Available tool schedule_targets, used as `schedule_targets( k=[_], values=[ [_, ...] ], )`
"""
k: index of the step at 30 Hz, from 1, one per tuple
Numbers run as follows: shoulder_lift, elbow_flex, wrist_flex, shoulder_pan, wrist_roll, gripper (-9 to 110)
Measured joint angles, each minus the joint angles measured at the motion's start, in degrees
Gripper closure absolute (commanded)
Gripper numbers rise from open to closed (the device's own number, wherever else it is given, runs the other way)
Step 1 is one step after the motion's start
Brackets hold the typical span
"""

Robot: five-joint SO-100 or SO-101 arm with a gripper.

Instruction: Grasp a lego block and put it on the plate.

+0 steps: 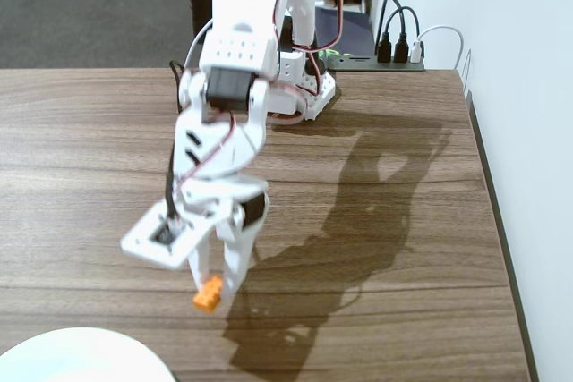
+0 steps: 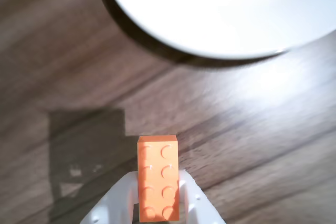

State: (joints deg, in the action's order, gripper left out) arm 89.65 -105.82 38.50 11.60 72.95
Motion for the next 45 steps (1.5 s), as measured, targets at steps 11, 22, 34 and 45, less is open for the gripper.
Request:
schedule_targets(
  k=[11, 22, 34, 45],
  values=[
    [6.2, 0.9, -1.1, 7.6, 0.4, 97],
    [-2.4, 13.4, -5.0, 15.9, 1.7, 97],
    [-16.8, 29.0, -2.9, 15.7, 1.0, 97],
    [-23.3, 34.3, -0.8, 13.5, -1.1, 97]
  ],
)
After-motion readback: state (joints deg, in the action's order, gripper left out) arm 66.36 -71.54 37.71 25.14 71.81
